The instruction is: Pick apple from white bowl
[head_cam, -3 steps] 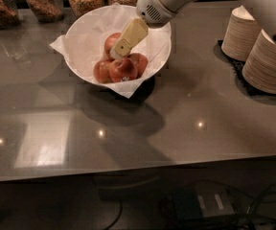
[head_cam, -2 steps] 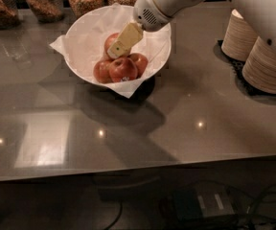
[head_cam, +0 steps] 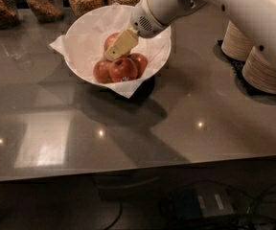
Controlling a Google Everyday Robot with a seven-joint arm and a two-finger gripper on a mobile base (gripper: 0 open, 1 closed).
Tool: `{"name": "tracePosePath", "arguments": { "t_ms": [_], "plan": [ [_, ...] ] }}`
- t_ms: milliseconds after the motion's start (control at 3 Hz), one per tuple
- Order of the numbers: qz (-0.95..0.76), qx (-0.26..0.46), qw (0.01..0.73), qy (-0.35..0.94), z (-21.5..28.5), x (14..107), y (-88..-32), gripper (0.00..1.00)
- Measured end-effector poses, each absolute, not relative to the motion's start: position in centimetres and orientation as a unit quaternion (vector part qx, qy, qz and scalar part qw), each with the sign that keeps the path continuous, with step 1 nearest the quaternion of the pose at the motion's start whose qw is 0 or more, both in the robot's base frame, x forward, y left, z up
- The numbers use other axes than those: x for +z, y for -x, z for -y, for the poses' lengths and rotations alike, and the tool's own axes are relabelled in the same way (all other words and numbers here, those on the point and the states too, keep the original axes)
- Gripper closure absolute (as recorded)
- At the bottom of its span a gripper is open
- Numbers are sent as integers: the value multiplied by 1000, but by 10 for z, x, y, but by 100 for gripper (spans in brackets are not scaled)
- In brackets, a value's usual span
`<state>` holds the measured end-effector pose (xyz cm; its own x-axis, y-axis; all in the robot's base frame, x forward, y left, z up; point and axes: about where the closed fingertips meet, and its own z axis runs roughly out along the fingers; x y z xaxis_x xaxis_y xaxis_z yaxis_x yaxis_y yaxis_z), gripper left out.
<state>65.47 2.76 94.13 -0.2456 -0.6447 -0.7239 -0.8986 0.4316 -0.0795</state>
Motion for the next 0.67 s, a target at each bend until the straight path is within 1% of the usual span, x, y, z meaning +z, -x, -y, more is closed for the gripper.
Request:
{"name": "tracePosePath", "arguments": {
  "t_ms": [333, 667],
  "plan": [
    [-770, 186, 351, 499, -31, 934, -658, 23],
    [-772, 189, 349, 496, -37, 928, -664, 27]
  ]
}}
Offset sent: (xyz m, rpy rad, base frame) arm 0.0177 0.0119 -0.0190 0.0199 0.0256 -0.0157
